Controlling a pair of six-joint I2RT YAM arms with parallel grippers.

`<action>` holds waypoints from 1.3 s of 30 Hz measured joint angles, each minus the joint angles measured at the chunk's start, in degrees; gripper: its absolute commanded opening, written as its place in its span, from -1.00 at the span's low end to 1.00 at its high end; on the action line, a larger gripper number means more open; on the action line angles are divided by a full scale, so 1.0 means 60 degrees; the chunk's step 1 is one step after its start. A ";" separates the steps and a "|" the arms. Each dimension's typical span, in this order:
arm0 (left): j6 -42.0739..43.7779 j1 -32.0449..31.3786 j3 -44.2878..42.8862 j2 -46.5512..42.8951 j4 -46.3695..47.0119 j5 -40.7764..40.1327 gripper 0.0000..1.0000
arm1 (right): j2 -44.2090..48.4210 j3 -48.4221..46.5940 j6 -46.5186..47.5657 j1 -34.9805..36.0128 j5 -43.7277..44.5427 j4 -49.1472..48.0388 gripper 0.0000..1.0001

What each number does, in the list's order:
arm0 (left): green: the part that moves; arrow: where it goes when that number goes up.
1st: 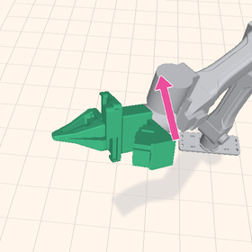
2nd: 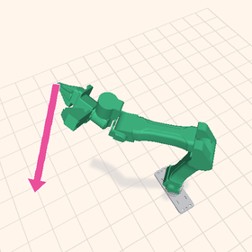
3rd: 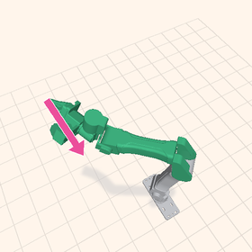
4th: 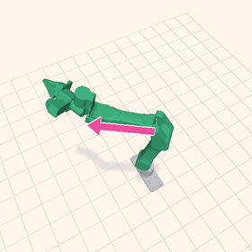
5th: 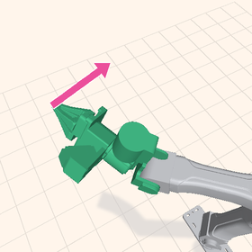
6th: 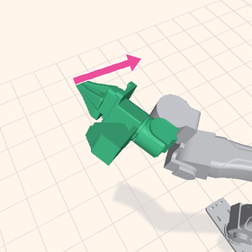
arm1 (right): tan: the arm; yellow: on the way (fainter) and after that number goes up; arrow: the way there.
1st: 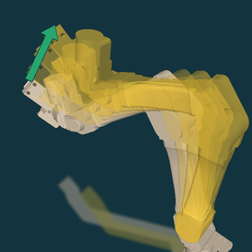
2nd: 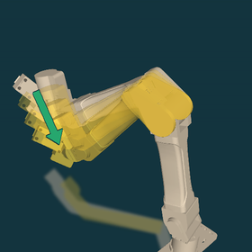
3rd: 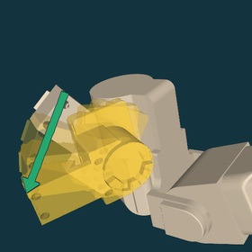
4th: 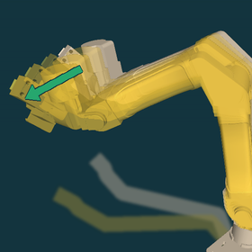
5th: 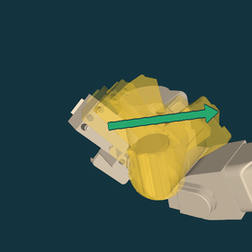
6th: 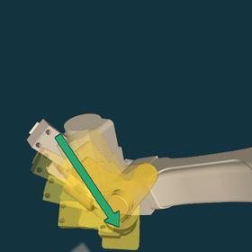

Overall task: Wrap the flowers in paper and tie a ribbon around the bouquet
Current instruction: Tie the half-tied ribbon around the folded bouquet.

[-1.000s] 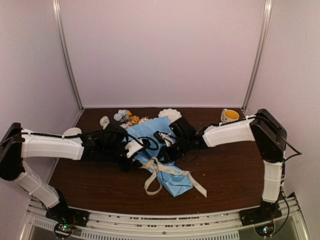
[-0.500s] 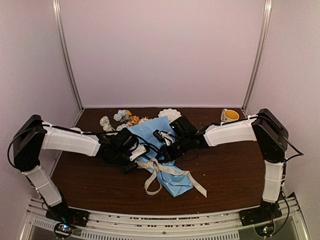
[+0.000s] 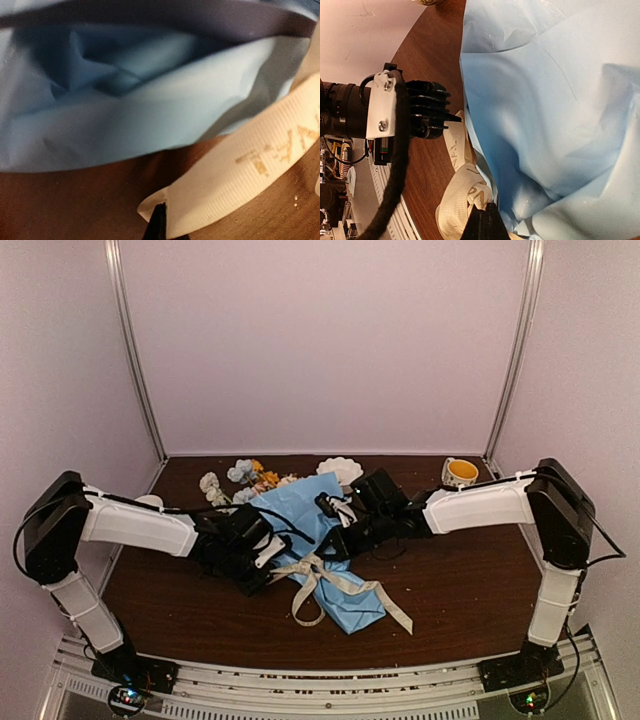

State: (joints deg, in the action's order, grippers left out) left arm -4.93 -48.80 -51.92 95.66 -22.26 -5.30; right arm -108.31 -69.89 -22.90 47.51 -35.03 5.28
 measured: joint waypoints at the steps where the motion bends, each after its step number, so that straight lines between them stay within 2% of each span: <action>1: -0.0171 0.0000 0.0120 -0.0036 0.0055 0.0087 -1.00 | 0.0106 0.0106 -0.0011 -0.0011 0.0073 -0.0018 -1.00; 11: -0.1599 0.0000 0.0710 -0.0273 0.0441 0.0430 -1.00 | 0.0958 0.1158 -0.0197 -0.0401 0.0488 -0.0186 -1.00; 23: -0.2266 0.0000 0.0780 -0.0310 0.0514 0.0317 -1.00 | 0.1967 0.2630 -0.0182 -0.1122 0.0703 -0.0321 -1.00; 39: -0.3297 0.0000 0.0867 -0.0302 0.0688 0.0313 -1.00 | 0.2809 0.4951 0.0058 -0.2758 0.0616 -0.0364 -1.00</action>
State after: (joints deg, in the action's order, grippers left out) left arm -24.71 -48.80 -46.72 93.84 -18.13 -3.42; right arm -91.46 -40.18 -22.55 30.96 -31.33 3.09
